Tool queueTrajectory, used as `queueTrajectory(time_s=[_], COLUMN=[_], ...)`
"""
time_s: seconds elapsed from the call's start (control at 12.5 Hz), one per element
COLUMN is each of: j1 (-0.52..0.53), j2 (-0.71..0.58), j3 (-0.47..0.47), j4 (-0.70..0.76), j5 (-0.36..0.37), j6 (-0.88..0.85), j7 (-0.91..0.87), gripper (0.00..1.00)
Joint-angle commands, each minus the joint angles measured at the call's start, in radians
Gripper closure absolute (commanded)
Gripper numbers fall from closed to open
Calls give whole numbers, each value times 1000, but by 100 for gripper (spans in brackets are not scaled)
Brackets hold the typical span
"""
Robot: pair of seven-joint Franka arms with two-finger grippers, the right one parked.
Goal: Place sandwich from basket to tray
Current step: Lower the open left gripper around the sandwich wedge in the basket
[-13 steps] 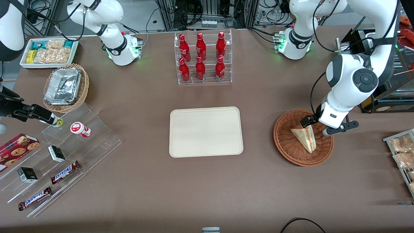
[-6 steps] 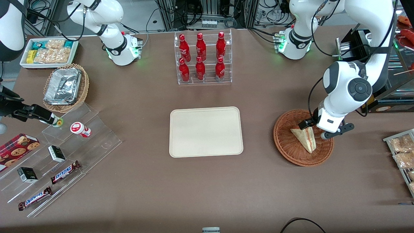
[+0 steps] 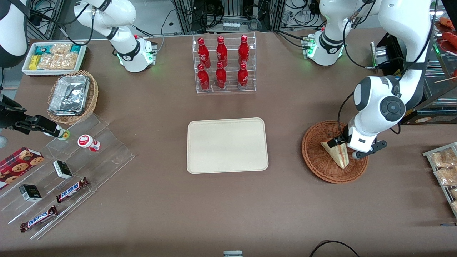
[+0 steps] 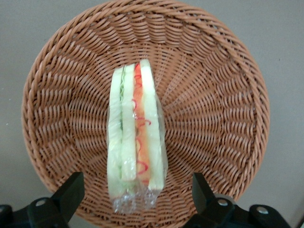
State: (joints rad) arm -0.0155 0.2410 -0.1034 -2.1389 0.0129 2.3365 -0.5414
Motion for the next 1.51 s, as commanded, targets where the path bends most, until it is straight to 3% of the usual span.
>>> queueTrajectory(time_s=[0.0,0.4,0.56,0.72,0.8,1.12,1.43], j1=[-3,-1,0,0,0,0,-21], j2=[41,72,69,67,64,38,24], j3=[4,5,5,5,5,4,-7], j4=[25,17,16,14,13,22,176], j5=[-2,4,7,9,9,9,7], j6=[33,53,52,44,43,-3,-234], j7=[-40,-41,-37,-31,-29,-26,-28], gripper=[0,3,57,91,100,100,100])
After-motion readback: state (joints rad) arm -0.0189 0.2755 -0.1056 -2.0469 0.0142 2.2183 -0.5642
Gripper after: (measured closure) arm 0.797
